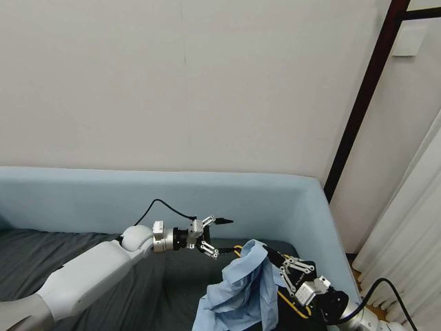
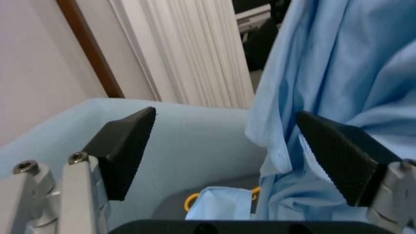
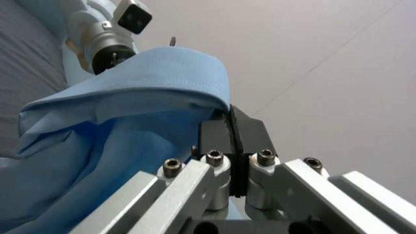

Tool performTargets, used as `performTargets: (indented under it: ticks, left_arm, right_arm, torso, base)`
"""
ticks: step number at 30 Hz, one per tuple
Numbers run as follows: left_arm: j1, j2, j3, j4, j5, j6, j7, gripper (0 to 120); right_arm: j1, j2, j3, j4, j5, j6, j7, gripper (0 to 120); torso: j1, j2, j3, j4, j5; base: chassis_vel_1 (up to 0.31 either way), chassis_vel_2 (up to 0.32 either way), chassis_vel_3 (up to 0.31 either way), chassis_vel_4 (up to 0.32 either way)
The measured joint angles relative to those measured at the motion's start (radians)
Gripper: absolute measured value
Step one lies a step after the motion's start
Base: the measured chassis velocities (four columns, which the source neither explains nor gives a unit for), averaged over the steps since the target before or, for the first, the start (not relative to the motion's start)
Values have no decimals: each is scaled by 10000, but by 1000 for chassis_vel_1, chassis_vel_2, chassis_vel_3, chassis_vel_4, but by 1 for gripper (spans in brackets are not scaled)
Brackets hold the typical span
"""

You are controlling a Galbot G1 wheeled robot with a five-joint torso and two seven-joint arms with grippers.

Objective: Pick up the clothes from the sofa and hang them on the clothes hanger.

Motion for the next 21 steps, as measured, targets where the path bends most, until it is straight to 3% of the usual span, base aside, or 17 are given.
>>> performTargets:
  ticks: [4,8,11,21]
  left_arm:
    - [-320,-331,279,395,335,-66,128,79]
    - [-463,-878,401,1059,791,-402,278,64]
    - [-490,-1027,498,1091,816,-414,356,59]
    - [-760,-1213,964,904,924,-541,530,59]
  right_arm:
    - [-92,-9,85,58,10,5,-1,0]
    - [-162,-2,157,121,23,10,3,0]
    - [-183,22,157,123,9,10,3,0]
    - [-204,134,-28,-4,-228,21,29,0]
  torso:
    - [-1,0,0,1,0]
    - [-1,1,0,0,-2]
    - [0,1,0,0,0]
    - [-1,0,0,0,0]
  base:
    - [0,0,0,0]
    - [0,0,0,0]
    - [0,0,0,0]
    - [0,0,0,0]
